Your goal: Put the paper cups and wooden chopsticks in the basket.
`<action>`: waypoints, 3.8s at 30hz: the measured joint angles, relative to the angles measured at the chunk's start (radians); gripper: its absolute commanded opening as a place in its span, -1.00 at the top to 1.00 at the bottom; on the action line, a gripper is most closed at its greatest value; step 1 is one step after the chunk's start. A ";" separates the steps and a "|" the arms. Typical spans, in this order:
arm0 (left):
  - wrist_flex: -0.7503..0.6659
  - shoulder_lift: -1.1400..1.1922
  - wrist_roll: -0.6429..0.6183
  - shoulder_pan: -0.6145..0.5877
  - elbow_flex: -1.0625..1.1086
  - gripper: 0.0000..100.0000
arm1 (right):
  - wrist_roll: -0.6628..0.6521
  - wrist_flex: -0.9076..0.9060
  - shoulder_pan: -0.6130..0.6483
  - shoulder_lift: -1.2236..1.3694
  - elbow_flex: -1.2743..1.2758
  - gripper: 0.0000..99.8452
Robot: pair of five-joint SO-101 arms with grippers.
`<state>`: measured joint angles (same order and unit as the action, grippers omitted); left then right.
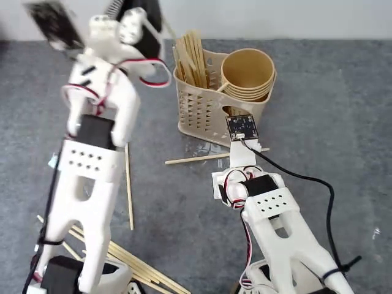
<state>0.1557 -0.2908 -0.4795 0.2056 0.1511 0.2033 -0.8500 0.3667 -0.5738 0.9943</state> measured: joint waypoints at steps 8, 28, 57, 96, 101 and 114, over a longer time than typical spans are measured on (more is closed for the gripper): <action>-0.101 0.052 0.077 0.015 0.123 0.92 | 0.000 0.000 0.000 0.000 0.000 0.98; 0.675 0.014 0.066 -0.064 -0.170 0.79 | 0.000 0.000 0.000 0.000 0.000 0.98; 1.174 0.746 0.121 -0.328 -0.244 0.78 | 0.000 0.000 0.000 0.000 0.000 0.98; 1.320 0.626 0.101 -0.267 -0.549 0.98 | 0.000 0.000 0.000 0.000 0.000 0.98; 1.320 0.522 0.012 -0.221 -0.712 0.98 | 0.000 0.000 0.000 0.000 0.000 0.98; 1.000 0.502 -0.232 -0.123 -1.042 0.98 | 0.000 0.000 0.000 0.000 0.000 0.98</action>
<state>1.1561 0.2110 -0.7112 0.0829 -0.8907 0.2033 -0.8500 0.3667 -0.5738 0.9943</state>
